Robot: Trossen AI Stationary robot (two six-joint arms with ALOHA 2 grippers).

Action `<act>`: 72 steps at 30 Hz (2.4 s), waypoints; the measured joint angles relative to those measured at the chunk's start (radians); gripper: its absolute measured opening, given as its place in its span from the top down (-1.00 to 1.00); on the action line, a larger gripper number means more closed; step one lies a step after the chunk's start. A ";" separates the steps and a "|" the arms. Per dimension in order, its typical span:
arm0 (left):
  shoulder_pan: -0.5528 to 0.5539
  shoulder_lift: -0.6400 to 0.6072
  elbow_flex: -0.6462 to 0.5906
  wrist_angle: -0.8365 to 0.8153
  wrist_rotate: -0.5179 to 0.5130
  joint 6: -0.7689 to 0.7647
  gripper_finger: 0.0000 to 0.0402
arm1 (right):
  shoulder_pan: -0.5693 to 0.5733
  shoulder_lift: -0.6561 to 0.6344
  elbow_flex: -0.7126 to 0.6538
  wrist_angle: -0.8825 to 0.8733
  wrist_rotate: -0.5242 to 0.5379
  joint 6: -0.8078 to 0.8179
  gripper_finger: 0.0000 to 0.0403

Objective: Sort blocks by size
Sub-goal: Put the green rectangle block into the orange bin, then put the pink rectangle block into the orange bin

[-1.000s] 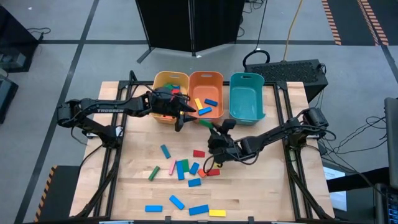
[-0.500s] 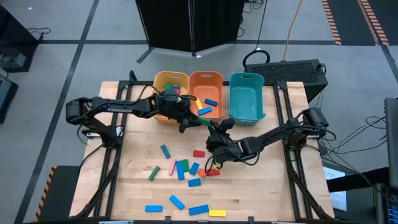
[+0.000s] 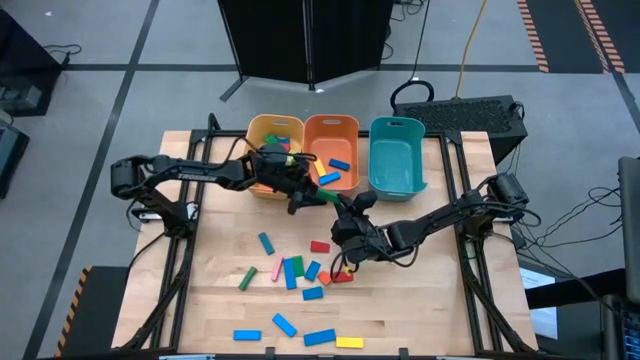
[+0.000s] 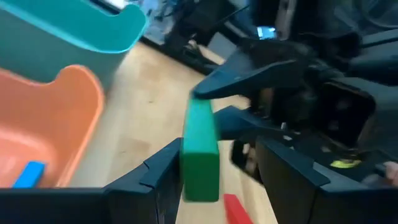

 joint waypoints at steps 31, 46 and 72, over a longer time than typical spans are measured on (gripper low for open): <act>0.094 0.000 0.000 -0.001 -0.049 0.038 0.78 | 0.022 0.000 0.000 -0.003 0.295 0.059 0.22; 0.206 0.000 0.000 -0.208 -0.280 0.153 0.78 | 0.019 0.000 0.000 -0.003 0.203 0.155 0.21; 0.181 -0.032 0.004 -0.215 -0.230 0.286 0.28 | -0.034 0.000 0.000 -0.005 -0.239 0.259 0.21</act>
